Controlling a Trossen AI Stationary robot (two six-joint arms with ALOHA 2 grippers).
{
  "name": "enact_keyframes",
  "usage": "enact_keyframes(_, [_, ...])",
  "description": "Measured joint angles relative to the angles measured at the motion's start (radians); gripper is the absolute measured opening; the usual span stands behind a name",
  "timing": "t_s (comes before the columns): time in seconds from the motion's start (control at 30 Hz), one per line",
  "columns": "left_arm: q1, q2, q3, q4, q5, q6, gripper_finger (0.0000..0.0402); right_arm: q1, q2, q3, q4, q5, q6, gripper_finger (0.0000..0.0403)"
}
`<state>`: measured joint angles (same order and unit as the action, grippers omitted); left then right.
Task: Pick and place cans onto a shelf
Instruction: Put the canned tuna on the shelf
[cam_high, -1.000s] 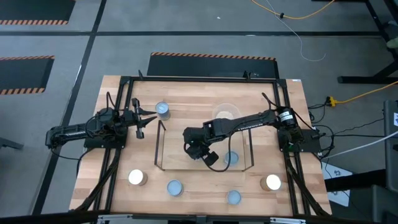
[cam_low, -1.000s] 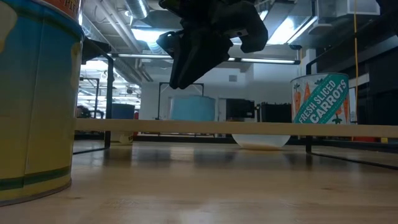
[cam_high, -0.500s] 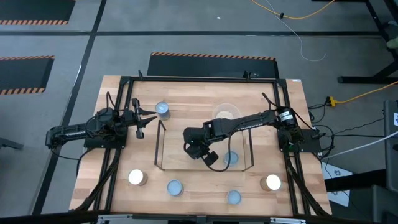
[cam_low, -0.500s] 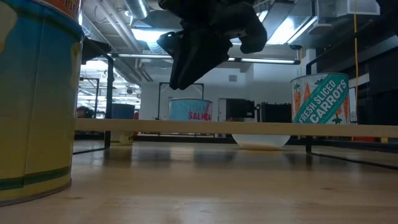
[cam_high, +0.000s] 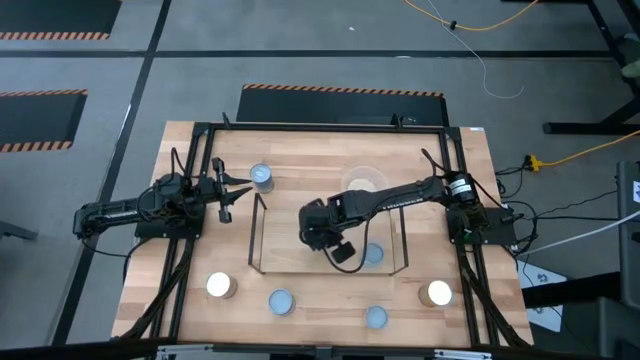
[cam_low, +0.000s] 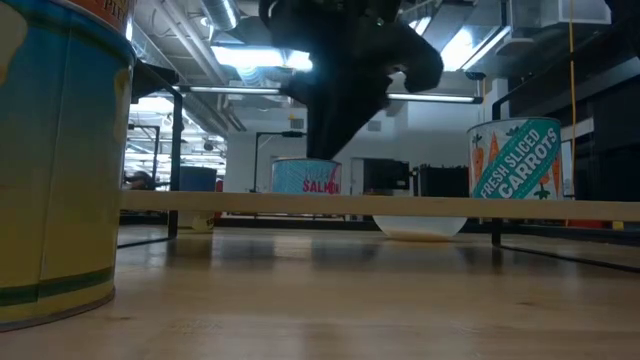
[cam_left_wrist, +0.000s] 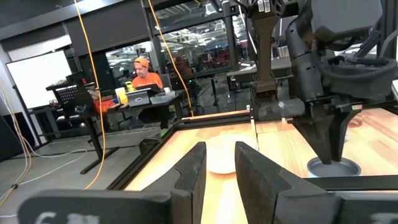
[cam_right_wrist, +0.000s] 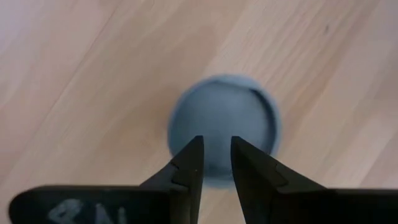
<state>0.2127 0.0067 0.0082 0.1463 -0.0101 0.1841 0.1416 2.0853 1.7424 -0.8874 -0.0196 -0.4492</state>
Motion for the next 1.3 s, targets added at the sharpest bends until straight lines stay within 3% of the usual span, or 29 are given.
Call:
enact_keyframes(0.47, [0.0, 0.0, 0.0, 0.0, 0.0, 0.0, 0.0078, 0.004, -0.002, 0.109, -0.128, -0.022, 0.003, 0.0085])
enact_keyframes(0.8, [0.0, 0.0, 0.0, 0.0, 0.0, 0.0, 0.0078, 0.026, -0.001, 0.031, -0.119, -0.031, 0.0, 0.0085])
enact_keyframes(0.97, [0.0, 0.0, 0.0, 0.0, 0.0, 0.0, 0.0078, 0.025, -0.001, 0.005, -0.078, 0.032, 0.0, 0.0085])
enact_keyframes(1.3, [0.0, 0.0, 0.0, -0.003, 0.0, 0.0, 0.0078, 0.026, 0.0, 0.003, -0.057, 0.002, 0.0, 0.0085])
